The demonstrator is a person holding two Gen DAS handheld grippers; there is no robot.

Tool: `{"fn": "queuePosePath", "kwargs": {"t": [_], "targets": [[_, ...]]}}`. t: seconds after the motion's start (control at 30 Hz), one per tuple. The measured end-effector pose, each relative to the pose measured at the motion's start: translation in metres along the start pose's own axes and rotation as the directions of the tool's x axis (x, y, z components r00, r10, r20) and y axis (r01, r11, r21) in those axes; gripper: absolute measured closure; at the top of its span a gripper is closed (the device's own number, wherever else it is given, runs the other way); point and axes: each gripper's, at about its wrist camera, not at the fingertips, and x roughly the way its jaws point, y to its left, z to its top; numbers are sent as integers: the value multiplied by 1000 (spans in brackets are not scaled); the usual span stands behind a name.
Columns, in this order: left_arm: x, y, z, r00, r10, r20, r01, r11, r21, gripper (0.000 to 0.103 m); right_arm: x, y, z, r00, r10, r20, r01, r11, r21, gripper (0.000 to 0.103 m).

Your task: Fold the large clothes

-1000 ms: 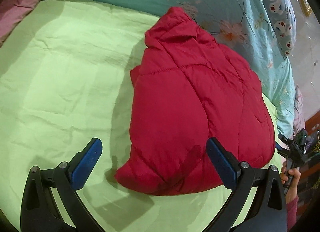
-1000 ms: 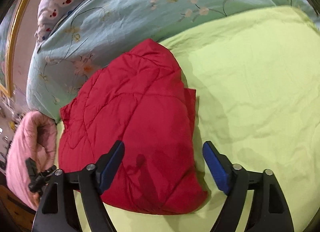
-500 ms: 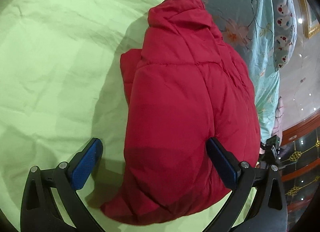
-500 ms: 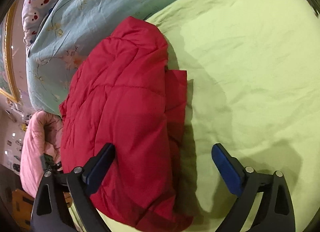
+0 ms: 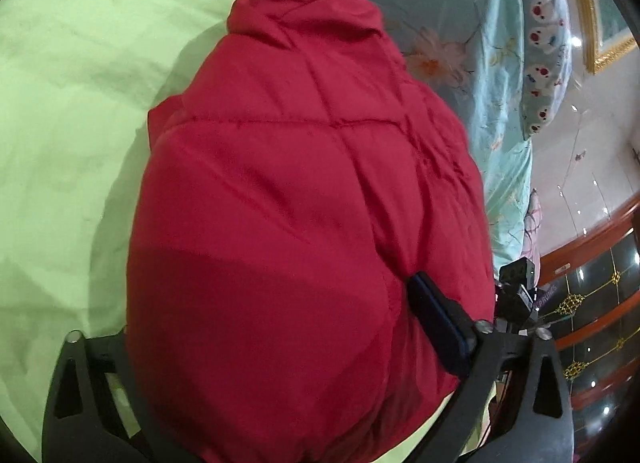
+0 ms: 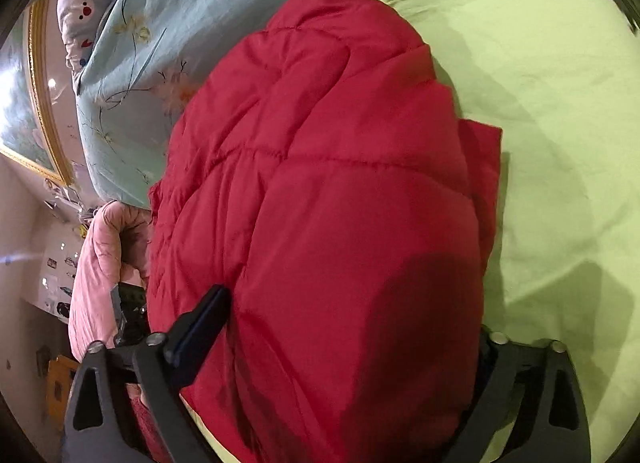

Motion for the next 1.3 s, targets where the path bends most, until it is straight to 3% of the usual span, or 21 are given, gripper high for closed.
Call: {"fn": "queuePosePath", "kwargs": {"t": [0.07, 0.13, 0.23, 0.37, 0.67, 1.03, 1.3], "targets": [[-8, -3, -2, 1000, -12, 20, 12, 1000, 14, 25, -5, 0, -3, 1000, 25, 5, -25, 1000, 9, 32], [-14, -8, -4, 999, -4, 37, 3, 999, 33, 34, -8, 3, -5, 999, 37, 10, -37, 999, 4, 44], [-22, -19, -5, 998, 13, 58, -16, 998, 55, 44, -13, 10, -8, 999, 41, 22, -41, 999, -5, 53], [-36, -31, -9, 996, 7, 85, -12, 998, 67, 51, -20, 19, -12, 998, 52, 30, -52, 999, 5, 58], [-89, -41, -47, 994, -2, 106, -5, 998, 67, 54, -41, 55, -52, 997, 77, -2, -77, 996, -38, 62], [-168, -41, -158, 991, 20, 130, -26, 999, 40, 53, -67, 70, -154, 991, 125, -50, -127, 991, -30, 62], [-188, -44, -199, 989, 23, 144, -28, 999, 35, 54, -83, 72, -203, 990, 141, -30, -141, 990, 7, 62]]}}
